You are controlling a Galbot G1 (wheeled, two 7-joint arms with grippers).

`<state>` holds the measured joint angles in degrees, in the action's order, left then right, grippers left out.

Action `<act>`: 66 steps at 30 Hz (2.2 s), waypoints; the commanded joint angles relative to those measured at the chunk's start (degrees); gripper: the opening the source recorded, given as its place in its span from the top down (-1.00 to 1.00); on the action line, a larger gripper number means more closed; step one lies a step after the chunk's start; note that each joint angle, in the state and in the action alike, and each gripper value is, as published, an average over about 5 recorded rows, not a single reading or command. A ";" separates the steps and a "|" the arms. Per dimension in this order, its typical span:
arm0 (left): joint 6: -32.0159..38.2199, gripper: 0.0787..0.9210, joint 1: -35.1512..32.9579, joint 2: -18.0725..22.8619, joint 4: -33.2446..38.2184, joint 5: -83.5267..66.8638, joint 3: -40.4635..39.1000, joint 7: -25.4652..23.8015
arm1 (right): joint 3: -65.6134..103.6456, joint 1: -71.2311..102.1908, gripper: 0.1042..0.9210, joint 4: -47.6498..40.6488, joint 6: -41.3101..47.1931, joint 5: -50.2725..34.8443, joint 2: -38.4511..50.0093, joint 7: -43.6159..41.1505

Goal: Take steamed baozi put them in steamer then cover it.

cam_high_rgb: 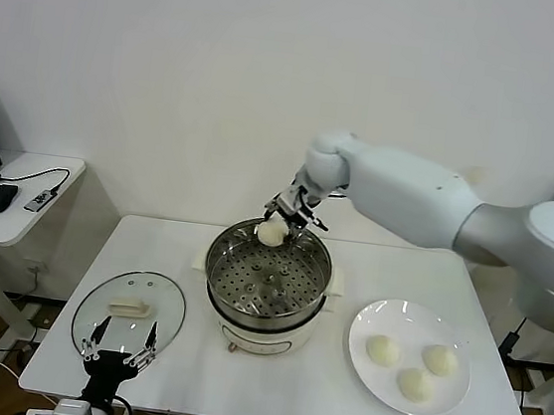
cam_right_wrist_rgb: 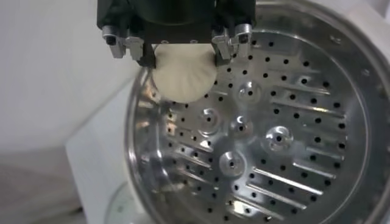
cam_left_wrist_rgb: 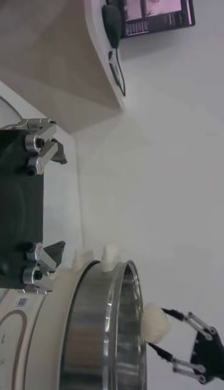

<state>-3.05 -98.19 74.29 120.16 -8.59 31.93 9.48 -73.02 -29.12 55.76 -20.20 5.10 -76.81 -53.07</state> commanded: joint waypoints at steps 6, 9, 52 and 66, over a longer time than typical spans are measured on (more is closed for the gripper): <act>0.09 -0.77 -0.09 0.00 -0.17 -0.04 0.08 0.00 | -0.94 3.53 -0.22 -4.53 -10.51 13.62 -3.91 2.75; 0.11 -0.77 -0.06 0.01 -0.23 -0.03 0.09 0.02 | -0.77 4.07 -0.22 -4.60 -11.40 15.39 -3.80 3.21; -1.05 -0.77 0.27 -1.91 1.80 0.59 0.20 -0.01 | -9.14 -12.54 -0.76 46.10 49.44 -19.96 50.52 -1.66; -1.32 -0.77 0.55 -1.08 1.66 1.38 0.12 -0.04 | 0.52 10.70 -0.76 43.10 48.77 -10.24 53.01 0.14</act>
<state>-4.36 -97.62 73.28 121.84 -7.19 32.09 9.45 -75.73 -26.92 96.64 25.57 -6.87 -28.66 -53.11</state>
